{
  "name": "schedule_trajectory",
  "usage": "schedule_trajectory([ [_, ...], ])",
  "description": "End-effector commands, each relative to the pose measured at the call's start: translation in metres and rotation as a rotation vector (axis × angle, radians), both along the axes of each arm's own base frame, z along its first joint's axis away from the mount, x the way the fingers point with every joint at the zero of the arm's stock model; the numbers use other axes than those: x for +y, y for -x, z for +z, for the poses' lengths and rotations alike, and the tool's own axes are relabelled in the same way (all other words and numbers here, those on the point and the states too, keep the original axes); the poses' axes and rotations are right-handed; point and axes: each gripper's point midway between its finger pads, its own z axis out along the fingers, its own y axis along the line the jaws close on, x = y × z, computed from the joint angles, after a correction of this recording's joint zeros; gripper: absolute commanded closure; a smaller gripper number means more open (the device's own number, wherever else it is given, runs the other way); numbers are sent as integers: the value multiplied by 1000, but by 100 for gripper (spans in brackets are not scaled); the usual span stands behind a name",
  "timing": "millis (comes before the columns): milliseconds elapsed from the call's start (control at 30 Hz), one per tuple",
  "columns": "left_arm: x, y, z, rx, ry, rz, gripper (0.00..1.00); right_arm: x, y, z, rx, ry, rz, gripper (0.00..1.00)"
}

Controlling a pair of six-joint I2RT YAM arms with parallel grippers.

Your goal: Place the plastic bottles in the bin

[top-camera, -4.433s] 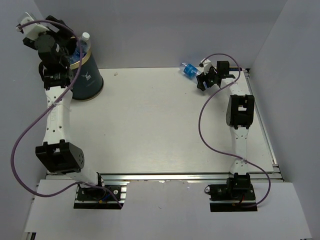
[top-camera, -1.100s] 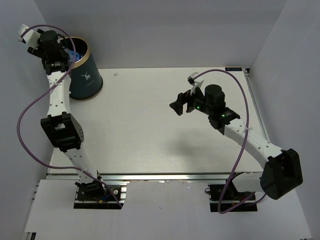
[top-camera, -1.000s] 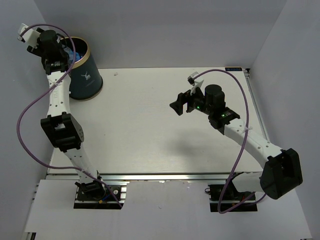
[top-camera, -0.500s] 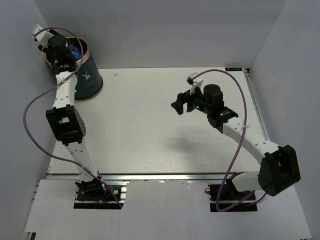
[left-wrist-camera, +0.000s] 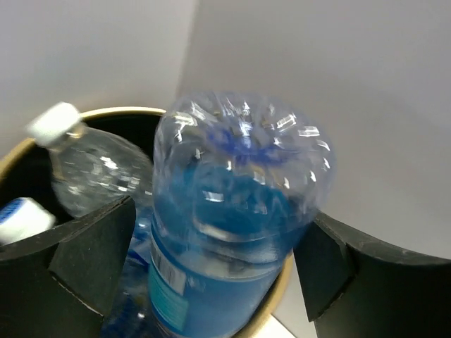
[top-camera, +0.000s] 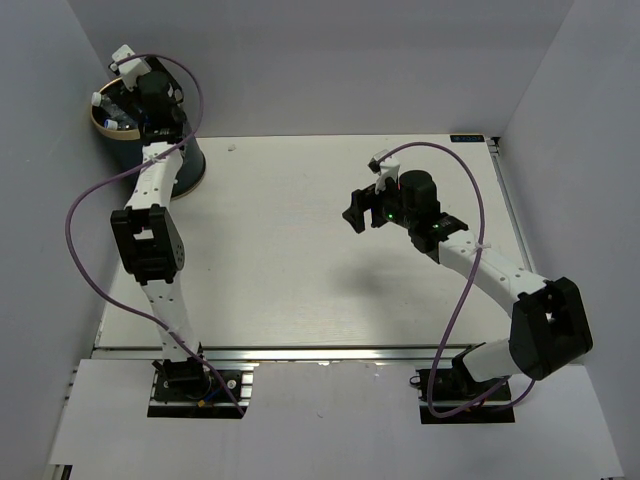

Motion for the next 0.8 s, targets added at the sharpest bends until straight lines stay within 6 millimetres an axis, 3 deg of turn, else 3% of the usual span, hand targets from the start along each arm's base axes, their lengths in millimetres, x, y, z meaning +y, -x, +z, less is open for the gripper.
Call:
schedule_trajectory([
  [0, 17, 33, 60, -84, -8, 94, 2, -2, -5, 17, -53, -11, -6, 11],
  [267, 42, 84, 102, -87, -9, 271, 2, -3, 2, 24, -54, -29, 6, 10],
  [533, 26, 87, 132, -50, -26, 151, 2, 3, 9, 24, -34, -39, 48, 11],
  [567, 23, 94, 146, -58, -29, 138, 2, 3, 9, 28, -38, -43, 49, 11],
  [667, 17, 111, 164, -64, -11, 102, 2, 3, 12, 36, -47, -60, 47, 11],
  [700, 13, 128, 179, -90, -4, 91, 2, 1, 13, 35, -47, -64, 41, 11],
  [767, 3, 141, 188, -109, 19, 32, 2, -3, 13, 44, -73, -85, 16, 11],
])
